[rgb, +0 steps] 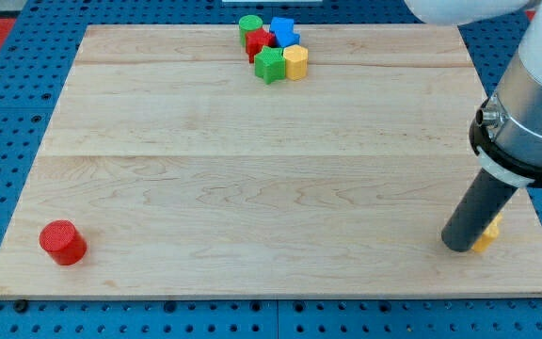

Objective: Slide green circle along with blue cube slightly right

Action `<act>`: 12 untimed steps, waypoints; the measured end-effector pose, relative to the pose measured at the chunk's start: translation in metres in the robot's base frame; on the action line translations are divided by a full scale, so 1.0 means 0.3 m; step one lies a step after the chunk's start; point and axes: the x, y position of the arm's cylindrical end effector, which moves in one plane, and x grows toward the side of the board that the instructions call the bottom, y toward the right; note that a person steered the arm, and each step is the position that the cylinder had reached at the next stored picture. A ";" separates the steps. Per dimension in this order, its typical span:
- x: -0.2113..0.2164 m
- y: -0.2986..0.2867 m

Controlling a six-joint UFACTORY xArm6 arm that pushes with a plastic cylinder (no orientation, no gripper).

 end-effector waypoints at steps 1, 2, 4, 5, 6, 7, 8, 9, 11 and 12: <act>0.000 0.000; -0.024 -0.001; -0.249 -0.420; -0.425 -0.654; -0.564 -0.835; -0.728 -1.032; -0.930 -1.165; -1.174 -1.182; -1.251 -1.155; -1.251 -1.144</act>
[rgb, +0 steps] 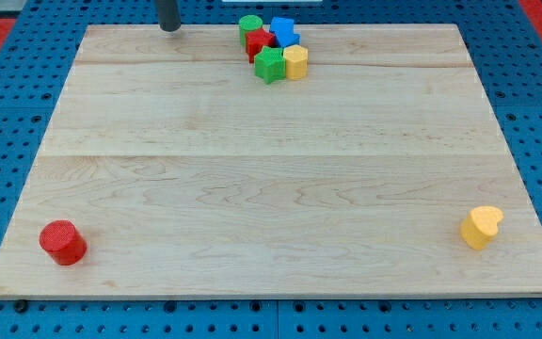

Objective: Slide green circle along with blue cube slightly right

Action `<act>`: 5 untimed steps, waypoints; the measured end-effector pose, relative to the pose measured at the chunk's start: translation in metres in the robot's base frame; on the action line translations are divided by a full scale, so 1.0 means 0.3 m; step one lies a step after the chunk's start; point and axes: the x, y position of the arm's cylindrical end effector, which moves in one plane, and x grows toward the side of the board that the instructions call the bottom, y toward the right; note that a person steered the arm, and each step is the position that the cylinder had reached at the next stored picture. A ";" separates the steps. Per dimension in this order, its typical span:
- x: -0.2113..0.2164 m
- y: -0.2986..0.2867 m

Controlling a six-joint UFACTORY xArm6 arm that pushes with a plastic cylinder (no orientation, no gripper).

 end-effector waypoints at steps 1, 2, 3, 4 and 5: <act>0.000 0.045; 0.005 0.130; 0.005 0.183; 0.002 0.263; 0.004 0.315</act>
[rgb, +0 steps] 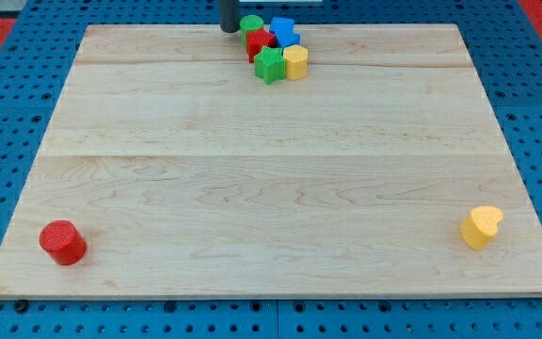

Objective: Slide green circle along with blue cube slightly right

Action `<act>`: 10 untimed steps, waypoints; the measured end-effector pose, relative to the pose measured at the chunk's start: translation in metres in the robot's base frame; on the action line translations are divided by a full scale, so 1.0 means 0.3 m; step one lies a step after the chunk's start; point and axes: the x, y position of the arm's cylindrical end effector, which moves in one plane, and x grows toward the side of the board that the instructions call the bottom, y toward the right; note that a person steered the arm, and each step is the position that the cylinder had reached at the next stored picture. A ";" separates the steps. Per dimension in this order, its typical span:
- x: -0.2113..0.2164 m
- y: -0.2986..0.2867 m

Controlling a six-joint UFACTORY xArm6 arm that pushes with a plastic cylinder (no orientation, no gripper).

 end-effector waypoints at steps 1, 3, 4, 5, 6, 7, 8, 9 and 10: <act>-0.001 0.022; 0.005 0.131; 0.002 0.132; 0.005 0.132; 0.000 0.148; 0.006 0.203; 0.006 0.246; 0.006 0.292; 0.012 0.298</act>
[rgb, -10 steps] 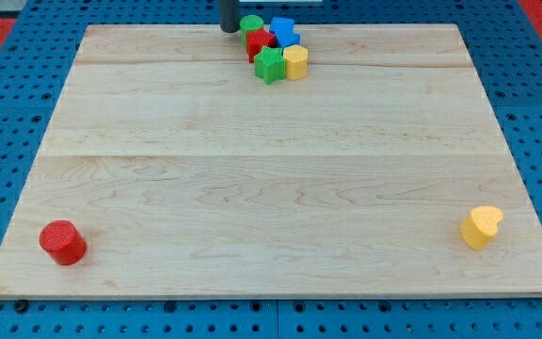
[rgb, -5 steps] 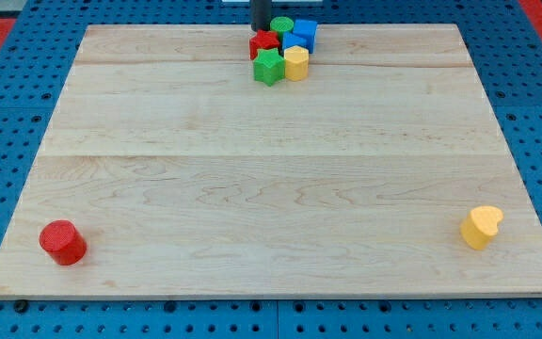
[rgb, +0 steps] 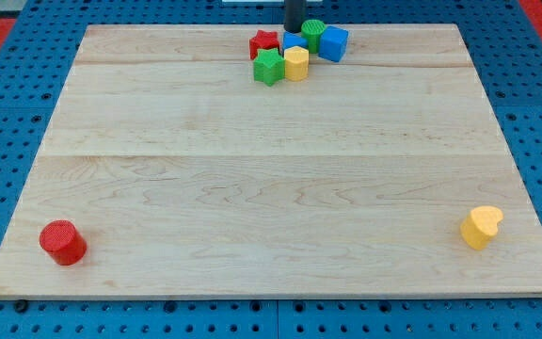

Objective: Slide green circle along with blue cube slightly right

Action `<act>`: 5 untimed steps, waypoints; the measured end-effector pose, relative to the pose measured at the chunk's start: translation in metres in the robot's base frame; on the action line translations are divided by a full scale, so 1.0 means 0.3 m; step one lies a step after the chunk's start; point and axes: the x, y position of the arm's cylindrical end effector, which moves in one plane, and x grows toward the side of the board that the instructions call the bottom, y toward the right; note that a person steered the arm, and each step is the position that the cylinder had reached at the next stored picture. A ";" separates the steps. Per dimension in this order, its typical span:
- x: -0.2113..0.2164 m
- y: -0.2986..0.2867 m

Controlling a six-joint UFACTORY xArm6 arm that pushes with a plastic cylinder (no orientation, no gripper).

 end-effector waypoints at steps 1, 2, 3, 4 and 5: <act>0.039 0.000; 0.087 0.000; 0.140 0.000; 0.190 0.005; 0.240 0.045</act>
